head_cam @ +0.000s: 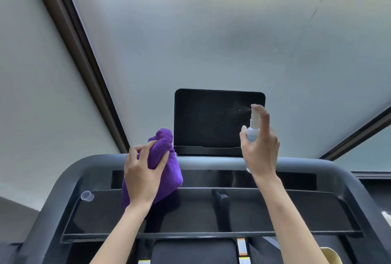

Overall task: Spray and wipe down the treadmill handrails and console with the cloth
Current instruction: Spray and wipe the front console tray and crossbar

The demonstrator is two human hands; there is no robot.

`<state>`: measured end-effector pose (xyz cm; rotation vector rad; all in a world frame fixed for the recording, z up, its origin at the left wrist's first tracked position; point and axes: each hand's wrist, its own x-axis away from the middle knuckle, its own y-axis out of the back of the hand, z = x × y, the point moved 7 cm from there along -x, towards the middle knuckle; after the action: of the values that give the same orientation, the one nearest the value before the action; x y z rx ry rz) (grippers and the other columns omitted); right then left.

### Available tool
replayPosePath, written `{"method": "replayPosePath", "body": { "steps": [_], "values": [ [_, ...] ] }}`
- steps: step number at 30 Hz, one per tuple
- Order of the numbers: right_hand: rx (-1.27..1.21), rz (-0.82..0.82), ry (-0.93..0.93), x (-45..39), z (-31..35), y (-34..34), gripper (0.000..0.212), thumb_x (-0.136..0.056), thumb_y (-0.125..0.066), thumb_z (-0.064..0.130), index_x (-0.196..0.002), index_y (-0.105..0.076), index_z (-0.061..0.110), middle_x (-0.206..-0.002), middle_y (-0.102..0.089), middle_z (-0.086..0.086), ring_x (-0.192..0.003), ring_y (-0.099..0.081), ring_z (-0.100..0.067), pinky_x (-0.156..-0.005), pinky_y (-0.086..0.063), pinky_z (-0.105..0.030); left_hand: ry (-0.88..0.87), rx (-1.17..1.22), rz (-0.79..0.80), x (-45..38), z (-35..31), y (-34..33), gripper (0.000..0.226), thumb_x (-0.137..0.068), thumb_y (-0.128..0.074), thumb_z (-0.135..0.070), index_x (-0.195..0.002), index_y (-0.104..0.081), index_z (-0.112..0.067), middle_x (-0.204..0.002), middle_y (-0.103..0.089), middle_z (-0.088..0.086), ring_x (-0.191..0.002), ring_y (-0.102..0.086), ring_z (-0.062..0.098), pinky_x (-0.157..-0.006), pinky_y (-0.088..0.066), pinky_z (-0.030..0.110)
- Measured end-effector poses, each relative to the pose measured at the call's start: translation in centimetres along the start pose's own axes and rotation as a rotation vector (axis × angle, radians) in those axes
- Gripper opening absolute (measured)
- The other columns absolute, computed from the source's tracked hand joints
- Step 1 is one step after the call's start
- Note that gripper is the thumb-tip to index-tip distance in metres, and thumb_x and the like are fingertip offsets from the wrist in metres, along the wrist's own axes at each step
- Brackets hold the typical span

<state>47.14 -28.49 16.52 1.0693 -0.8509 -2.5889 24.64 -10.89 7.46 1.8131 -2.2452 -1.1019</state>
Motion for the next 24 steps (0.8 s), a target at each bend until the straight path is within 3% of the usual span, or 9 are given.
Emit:
{"method": "replayPosePath", "body": {
  "steps": [6, 10, 14, 17, 21, 24],
  "values": [
    [0.018, -0.032, -0.005, -0.9, -1.2, 0.8, 0.06, -0.082, -0.063, 0.002, -0.126, -0.036, 0.032, -0.072, -0.053, 0.001, -0.053, -0.046, -0.022, -0.055, -0.035, -0.026, -0.006, 0.043, -0.022, -0.1, -0.4, -0.4, 0.04, -0.079, -0.072, -0.034, -0.115, -0.065, -0.018, -0.1, -0.054, 0.0, -0.089, -0.058, 0.022, -0.076, -0.046, 0.034],
    [0.029, -0.046, -0.052, -0.9, -3.1, 1.7, 0.062, -0.082, -0.061, 0.003, -0.13, -0.034, 0.032, -0.077, -0.052, 0.005, -0.054, -0.047, -0.024, -0.055, -0.037, -0.027, 0.004, 0.068, -0.029, -0.1, -0.9, -0.8, 0.038, -0.079, -0.071, -0.036, -0.114, -0.064, -0.021, -0.1, -0.053, -0.005, -0.088, -0.059, 0.019, -0.075, -0.045, 0.032],
    [0.025, -0.102, -0.122, -0.7, -5.4, 3.0, 0.058, -0.082, -0.061, 0.002, -0.128, -0.036, 0.028, -0.08, -0.053, 0.002, -0.057, -0.049, -0.029, -0.06, -0.041, -0.031, 0.019, 0.07, -0.013, 0.4, -0.9, -1.5, 0.038, -0.079, -0.073, -0.034, -0.114, -0.064, -0.022, -0.099, -0.052, -0.006, -0.09, -0.059, 0.02, -0.076, -0.048, 0.034],
    [-0.029, -0.17, -0.166, -0.4, -6.6, 3.9, 0.056, -0.08, -0.061, -0.004, -0.123, -0.038, 0.024, -0.087, -0.042, 0.02, -0.058, -0.047, -0.029, -0.063, -0.039, -0.031, 0.04, 0.076, 0.0, 0.9, -0.9, -2.2, 0.038, -0.079, -0.072, -0.034, -0.115, -0.064, -0.023, -0.099, -0.052, -0.006, -0.091, -0.059, 0.02, -0.077, -0.047, 0.035],
    [-0.055, -0.192, -0.159, -0.2, -7.1, 4.1, 0.057, -0.078, -0.061, -0.007, -0.122, -0.04, 0.022, -0.087, -0.04, 0.028, -0.057, -0.047, -0.025, -0.062, -0.037, -0.026, 0.032, 0.073, 0.022, 1.5, -1.6, -3.2, 0.038, -0.079, -0.071, -0.036, -0.114, -0.064, -0.023, -0.099, -0.052, -0.007, -0.092, -0.058, 0.02, -0.077, -0.05, 0.039],
    [-0.102, -0.107, -0.162, 0.0, -7.6, 3.5, 0.058, -0.08, -0.062, -0.003, -0.126, -0.042, 0.026, -0.072, -0.052, 0.016, -0.056, -0.052, -0.027, -0.06, -0.04, -0.025, 0.008, 0.083, -0.002, 1.2, -2.5, -3.5, 0.041, -0.08, -0.066, -0.043, -0.114, -0.064, -0.021, -0.099, -0.052, -0.006, -0.091, -0.058, 0.022, -0.079, -0.051, 0.042]
  ]
}}
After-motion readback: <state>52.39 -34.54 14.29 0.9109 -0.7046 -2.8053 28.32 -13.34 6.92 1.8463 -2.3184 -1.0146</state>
